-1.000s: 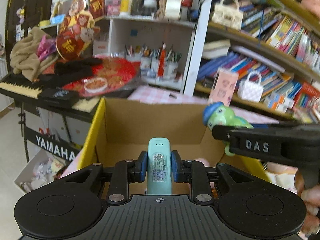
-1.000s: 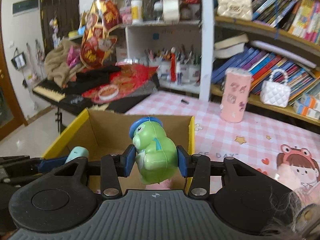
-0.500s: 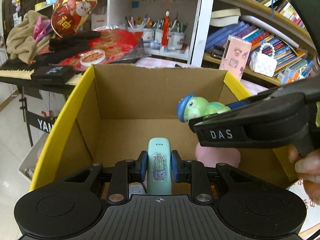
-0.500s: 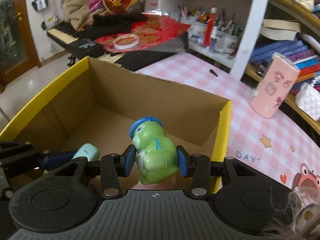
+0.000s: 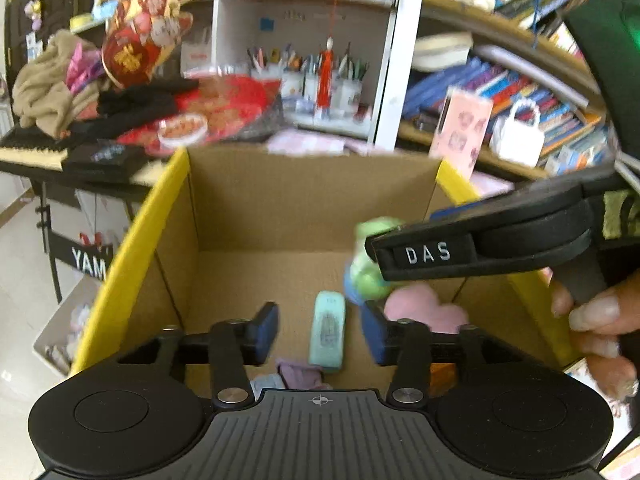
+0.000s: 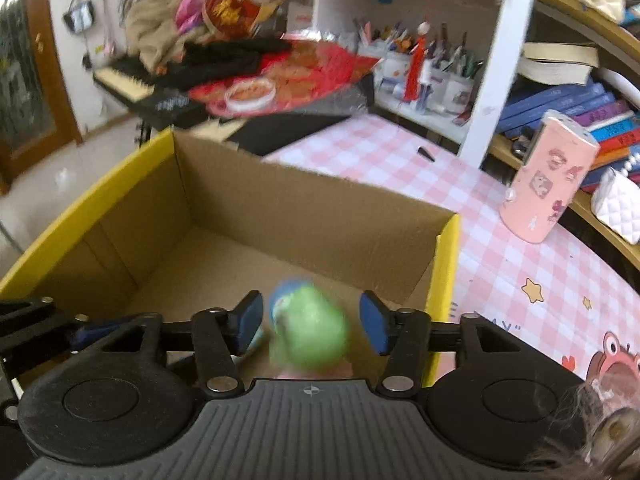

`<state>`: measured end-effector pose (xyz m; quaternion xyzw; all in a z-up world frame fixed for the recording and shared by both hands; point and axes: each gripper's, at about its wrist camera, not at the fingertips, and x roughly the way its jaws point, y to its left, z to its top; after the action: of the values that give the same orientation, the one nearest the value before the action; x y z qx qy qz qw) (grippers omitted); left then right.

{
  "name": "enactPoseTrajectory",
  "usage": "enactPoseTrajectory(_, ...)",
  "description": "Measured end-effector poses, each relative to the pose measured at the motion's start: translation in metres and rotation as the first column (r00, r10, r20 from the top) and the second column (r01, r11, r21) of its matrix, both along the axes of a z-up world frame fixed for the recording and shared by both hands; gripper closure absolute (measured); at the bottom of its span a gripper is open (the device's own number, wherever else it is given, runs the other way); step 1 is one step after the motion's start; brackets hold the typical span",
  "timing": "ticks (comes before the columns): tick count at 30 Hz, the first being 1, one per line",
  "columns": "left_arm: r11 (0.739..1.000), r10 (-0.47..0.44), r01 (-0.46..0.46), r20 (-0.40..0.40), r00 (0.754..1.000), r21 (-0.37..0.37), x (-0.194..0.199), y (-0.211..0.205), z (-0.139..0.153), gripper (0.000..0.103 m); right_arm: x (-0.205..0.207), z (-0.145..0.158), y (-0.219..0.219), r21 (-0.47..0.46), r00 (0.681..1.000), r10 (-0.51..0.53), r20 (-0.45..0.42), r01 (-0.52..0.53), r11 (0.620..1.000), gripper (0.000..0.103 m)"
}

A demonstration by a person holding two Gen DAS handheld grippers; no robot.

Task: Organize objects
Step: 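Open both tools to drop the stamp and frog into the box, then move both open tools back toward the remaining toys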

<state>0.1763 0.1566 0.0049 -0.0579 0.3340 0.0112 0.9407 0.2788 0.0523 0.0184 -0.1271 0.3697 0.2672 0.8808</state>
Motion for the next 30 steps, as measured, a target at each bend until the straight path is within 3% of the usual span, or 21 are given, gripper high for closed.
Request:
enactPoseTrajectory(8,1.000,0.028,-0.027,0.121,0.992,-0.007,-0.030,0.006,0.034,0.043,-0.035,0.035,-0.027,0.133,0.989,-0.115,0.098,0.101,0.986,0.050)
enactPoseTrajectory(12,0.998,0.026,-0.036,0.201,0.979,0.046,-0.059,0.005,0.054,0.029,-0.068,0.051,-0.046,0.179,0.966,-0.199,0.168,0.168,0.969,0.047)
enactPoseTrajectory(15,0.996,0.023,-0.041,0.230,0.973,0.075,-0.083,0.006,0.061,0.026,-0.099,0.055,-0.061,0.195,0.950,-0.243,0.195,0.205,0.959,0.047)
enactPoseTrajectory(21,0.996,0.055,-0.066,0.184,0.981,0.054,-0.121,0.012,0.050,0.022,-0.153,0.039,-0.075,0.194,0.939,-0.318,0.131,0.291,0.937,0.048)
enactPoseTrajectory(25,0.996,0.078,-0.082,0.120,0.990,0.029,-0.144,0.015,0.036,0.022,-0.185,0.015,-0.062,0.103,0.945,-0.310,0.106,0.300,0.948,0.051)
enactPoseTrajectory(30,0.995,0.097,-0.098,0.077,0.992,0.001,-0.172,0.012,0.027,0.022,-0.224,-0.001,-0.054,0.071,0.951,-0.292,0.098,0.285,0.956,0.051)
